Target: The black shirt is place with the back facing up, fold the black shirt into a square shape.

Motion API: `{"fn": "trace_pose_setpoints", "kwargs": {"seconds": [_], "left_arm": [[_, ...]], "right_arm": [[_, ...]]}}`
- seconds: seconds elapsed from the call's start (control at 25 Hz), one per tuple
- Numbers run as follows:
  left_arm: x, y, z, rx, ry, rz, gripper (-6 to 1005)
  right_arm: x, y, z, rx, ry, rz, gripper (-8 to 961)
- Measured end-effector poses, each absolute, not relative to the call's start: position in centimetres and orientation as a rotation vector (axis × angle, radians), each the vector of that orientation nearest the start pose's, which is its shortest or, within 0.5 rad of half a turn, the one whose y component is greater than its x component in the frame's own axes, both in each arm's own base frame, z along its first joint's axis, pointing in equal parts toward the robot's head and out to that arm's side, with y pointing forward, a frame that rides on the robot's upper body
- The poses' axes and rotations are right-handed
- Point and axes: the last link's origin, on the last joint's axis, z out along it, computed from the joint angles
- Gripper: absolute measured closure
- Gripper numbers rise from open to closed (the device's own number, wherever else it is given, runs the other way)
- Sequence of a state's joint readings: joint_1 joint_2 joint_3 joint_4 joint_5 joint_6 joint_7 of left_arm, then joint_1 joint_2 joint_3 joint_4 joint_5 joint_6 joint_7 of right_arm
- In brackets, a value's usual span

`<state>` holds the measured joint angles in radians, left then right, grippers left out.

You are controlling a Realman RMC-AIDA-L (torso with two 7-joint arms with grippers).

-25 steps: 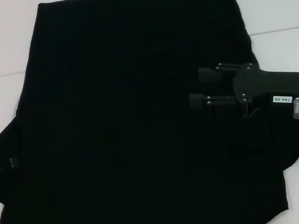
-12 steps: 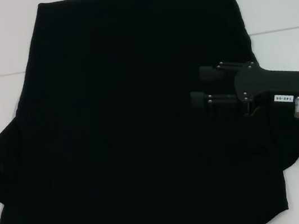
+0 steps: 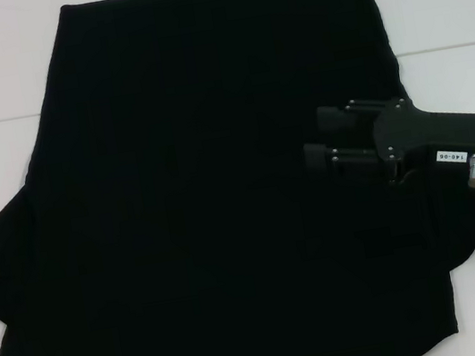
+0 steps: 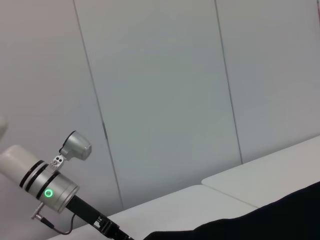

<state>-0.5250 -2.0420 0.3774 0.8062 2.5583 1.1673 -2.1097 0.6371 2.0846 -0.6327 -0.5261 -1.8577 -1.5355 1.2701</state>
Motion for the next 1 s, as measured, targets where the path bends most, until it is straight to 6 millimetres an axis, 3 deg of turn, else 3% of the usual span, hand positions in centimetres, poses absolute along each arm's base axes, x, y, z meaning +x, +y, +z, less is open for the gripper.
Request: {"fn": "trace_pose_setpoints", "kwargs": {"seconds": [1.0], "left_arm": [[-40.0,32.7,10.2,-1.752,-1.51,-0.269,1001]], "right_arm": [[22.2,35.9,-0.7,-2.6,0.523,0.986,240]]}}
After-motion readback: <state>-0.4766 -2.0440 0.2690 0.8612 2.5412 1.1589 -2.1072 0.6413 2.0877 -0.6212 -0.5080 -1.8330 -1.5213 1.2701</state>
